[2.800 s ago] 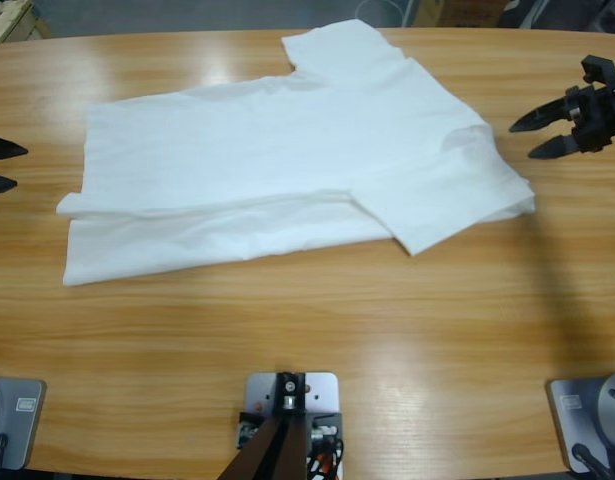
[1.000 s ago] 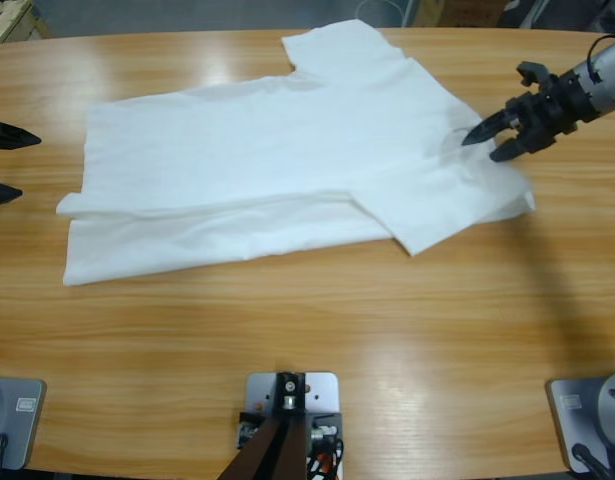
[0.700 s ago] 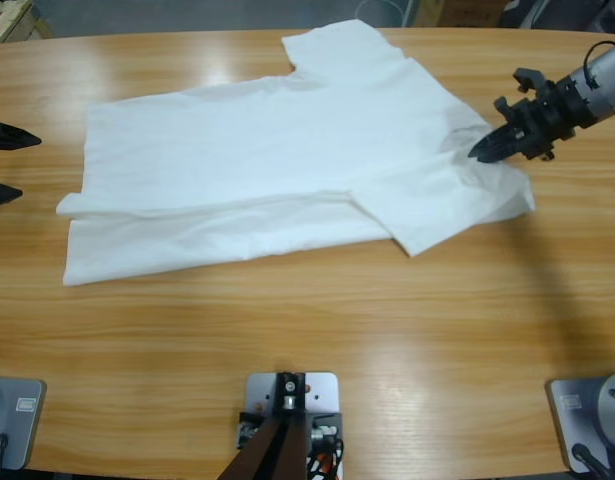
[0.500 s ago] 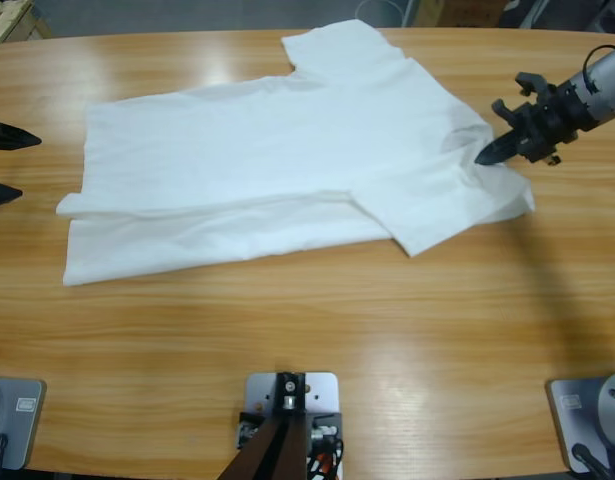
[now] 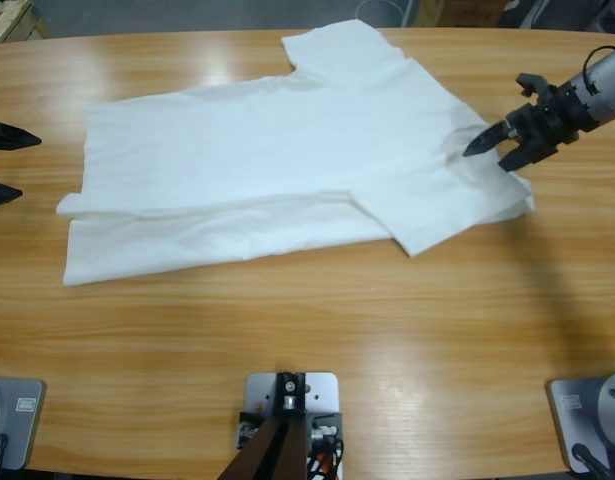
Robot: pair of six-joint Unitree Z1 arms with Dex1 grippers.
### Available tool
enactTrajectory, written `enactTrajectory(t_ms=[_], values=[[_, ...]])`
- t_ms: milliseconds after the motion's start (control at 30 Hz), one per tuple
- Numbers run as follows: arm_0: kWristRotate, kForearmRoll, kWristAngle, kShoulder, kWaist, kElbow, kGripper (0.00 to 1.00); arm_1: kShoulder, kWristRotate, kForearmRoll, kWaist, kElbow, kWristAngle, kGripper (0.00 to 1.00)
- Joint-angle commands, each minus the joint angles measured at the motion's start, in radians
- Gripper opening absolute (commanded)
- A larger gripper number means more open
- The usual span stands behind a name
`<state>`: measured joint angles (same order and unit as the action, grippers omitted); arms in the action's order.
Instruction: Fold clothes
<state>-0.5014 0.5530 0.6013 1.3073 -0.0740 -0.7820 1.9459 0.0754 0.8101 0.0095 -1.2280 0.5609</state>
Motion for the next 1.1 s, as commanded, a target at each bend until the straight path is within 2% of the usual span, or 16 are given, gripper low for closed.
enactTrajectory(t_ms=[33,633,833,1100], values=[[0.013,0.001,0.023,0.020,0.003,0.029,0.996,0.039,-0.014,0.011,0.001,0.018,-0.024,0.000],[0.020,0.001,0.023,0.027,0.002,0.032,0.996,0.023,-0.019,0.003,-0.013,0.017,-0.009,0.000],[0.021,0.001,0.023,0.027,0.002,0.033,0.996,-0.001,-0.018,0.095,-0.025,-0.102,0.015,0.000],[0.021,0.001,0.024,0.027,0.002,0.034,0.996,0.054,-0.019,0.179,-0.025,-0.251,0.025,0.000]])
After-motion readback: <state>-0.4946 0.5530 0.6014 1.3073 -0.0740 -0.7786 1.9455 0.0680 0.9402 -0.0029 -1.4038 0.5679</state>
